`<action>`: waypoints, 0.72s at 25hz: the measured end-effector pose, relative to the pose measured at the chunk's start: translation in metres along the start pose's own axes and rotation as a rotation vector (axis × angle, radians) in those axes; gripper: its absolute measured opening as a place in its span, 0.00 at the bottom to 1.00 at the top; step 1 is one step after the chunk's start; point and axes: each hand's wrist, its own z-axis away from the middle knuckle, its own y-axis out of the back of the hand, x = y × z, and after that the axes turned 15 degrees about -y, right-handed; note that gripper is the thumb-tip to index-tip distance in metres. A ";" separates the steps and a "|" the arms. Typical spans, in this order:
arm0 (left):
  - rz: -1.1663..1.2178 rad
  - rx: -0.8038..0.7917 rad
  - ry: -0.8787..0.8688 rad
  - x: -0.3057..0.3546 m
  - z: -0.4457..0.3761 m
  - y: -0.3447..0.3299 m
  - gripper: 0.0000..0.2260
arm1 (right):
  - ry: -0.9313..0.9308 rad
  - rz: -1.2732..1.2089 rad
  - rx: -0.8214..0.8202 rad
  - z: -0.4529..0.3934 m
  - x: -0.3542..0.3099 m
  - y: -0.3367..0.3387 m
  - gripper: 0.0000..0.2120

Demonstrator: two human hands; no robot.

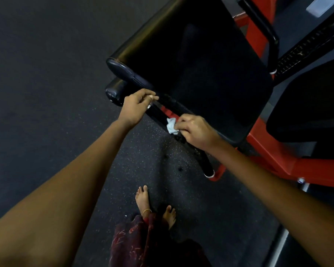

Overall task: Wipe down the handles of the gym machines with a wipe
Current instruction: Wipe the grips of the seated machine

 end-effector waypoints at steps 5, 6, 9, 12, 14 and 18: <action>0.049 0.034 -0.068 -0.007 0.004 -0.001 0.09 | -0.109 -0.164 0.180 -0.039 -0.034 -0.010 0.09; 0.089 0.034 -0.053 -0.007 0.004 -0.001 0.09 | -0.083 -0.129 0.153 -0.042 -0.044 -0.016 0.09; 0.165 0.015 0.000 -0.008 0.000 0.001 0.08 | 0.096 0.098 0.099 -0.024 -0.036 -0.021 0.11; 0.196 0.018 0.028 -0.007 0.000 0.001 0.07 | 0.290 0.224 0.035 0.011 -0.004 -0.010 0.16; 0.215 0.038 0.030 -0.008 0.001 -0.002 0.07 | 0.288 0.266 -0.005 0.021 0.002 0.000 0.12; 0.237 0.059 0.000 -0.012 0.001 -0.002 0.08 | 0.124 0.145 0.161 -0.021 -0.033 0.000 0.08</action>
